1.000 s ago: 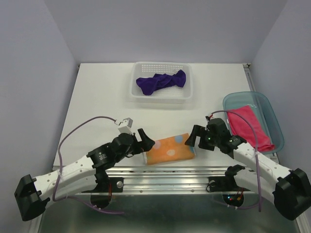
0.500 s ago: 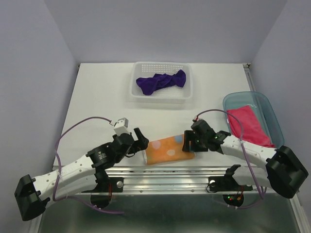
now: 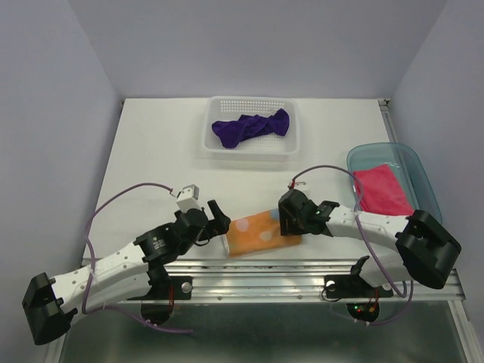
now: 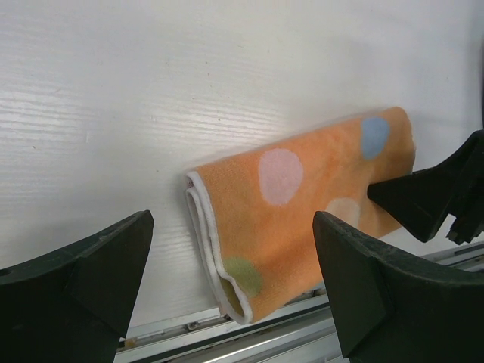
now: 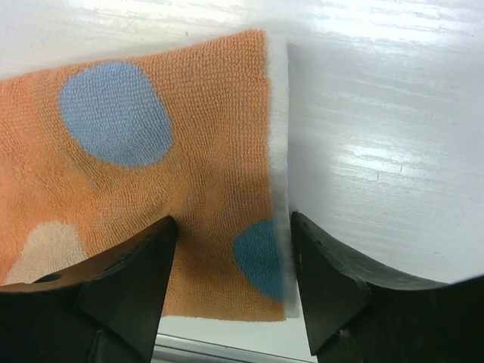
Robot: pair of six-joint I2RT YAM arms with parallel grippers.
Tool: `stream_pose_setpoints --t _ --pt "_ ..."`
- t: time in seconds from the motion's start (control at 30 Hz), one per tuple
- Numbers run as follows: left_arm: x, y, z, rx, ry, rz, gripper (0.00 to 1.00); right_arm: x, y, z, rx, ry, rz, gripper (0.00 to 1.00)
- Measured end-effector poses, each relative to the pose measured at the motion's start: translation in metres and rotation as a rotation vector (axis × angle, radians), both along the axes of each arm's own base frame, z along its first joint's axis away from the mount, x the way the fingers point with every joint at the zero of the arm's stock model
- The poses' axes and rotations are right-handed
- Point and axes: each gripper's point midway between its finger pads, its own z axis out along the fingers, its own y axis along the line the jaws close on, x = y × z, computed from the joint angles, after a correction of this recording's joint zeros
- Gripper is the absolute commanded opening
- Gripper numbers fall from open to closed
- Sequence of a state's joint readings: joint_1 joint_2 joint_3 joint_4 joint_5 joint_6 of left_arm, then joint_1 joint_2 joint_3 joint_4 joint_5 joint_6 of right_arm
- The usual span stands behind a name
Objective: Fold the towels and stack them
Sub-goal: Neatly place the folded towel into the bin
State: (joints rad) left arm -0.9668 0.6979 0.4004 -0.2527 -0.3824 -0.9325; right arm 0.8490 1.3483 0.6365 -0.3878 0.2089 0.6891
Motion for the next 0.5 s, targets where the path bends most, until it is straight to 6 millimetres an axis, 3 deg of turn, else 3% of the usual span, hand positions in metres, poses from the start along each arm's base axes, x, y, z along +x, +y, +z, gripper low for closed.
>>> stream_pose_setpoints --t 0.03,0.17,0.4,0.5 --pt "0.0 0.0 0.001 -0.003 -0.002 0.001 0.99 0.002 0.001 -0.001 -0.012 -0.005 -0.007 0.64" --pt "0.001 0.001 0.005 -0.013 -0.015 0.006 0.99 0.005 0.002 -0.004 -0.032 -0.018 -0.037 0.35" --pt "0.002 0.003 0.009 -0.023 -0.03 0.015 0.99 0.01 0.007 0.0 0.005 -0.044 -0.085 0.01" --pt "0.003 0.004 0.01 -0.022 -0.034 0.019 0.99 0.013 0.002 0.003 -0.026 -0.063 -0.099 0.01"
